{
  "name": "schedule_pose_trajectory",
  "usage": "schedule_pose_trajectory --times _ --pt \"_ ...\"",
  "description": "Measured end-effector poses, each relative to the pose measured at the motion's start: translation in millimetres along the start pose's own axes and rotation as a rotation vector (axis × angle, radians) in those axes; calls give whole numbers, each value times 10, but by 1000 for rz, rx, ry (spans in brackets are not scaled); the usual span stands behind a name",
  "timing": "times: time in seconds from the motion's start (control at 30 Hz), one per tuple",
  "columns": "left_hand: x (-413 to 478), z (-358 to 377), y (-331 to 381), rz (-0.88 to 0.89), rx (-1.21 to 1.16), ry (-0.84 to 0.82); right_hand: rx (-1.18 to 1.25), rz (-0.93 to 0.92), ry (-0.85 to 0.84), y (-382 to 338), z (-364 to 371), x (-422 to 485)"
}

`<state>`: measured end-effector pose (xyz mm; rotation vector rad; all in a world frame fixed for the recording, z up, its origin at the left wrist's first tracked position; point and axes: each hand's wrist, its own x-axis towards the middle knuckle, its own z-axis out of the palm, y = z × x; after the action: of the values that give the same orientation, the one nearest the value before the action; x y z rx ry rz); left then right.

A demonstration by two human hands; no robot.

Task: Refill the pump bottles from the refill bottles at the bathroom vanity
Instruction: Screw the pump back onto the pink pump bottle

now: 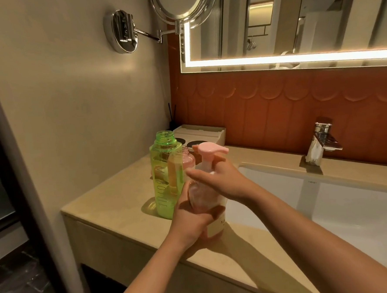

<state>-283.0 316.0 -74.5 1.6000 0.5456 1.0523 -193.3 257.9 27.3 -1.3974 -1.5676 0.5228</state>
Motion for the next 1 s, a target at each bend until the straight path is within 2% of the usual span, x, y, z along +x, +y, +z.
schedule_pose_trajectory --times 0.07,0.13,0.23,0.3,0.43,0.6,0.7,0.77,0.87,1.0 --pt "1 -12 8 7 41 -8 211 90 -70 13 -58 -43" --pt "-8 -29 38 17 59 -22 274 117 -115 68 -154 -115" --pt "-17 -36 47 8 66 -38 96 24 -130 71 -244 -183" --pt "-24 -36 50 -3 60 -24 -86 -32 -24 87 -293 -134" --pt "-5 -30 25 -22 50 -17 -204 -2 110 84 -204 21" --pt "26 -13 -44 -35 47 -15 -150 -29 96 63 33 116" --pt "15 -3 -10 -30 -10 -6 137 61 -25 27 -31 22" --pt "17 -13 9 9 52 -21 248 111 -88 83 -130 -45" --pt "8 -17 54 8 54 -40 210 39 -139 130 -233 -140" --pt "-6 -13 56 14 41 -56 28 -20 14 109 -248 -77"
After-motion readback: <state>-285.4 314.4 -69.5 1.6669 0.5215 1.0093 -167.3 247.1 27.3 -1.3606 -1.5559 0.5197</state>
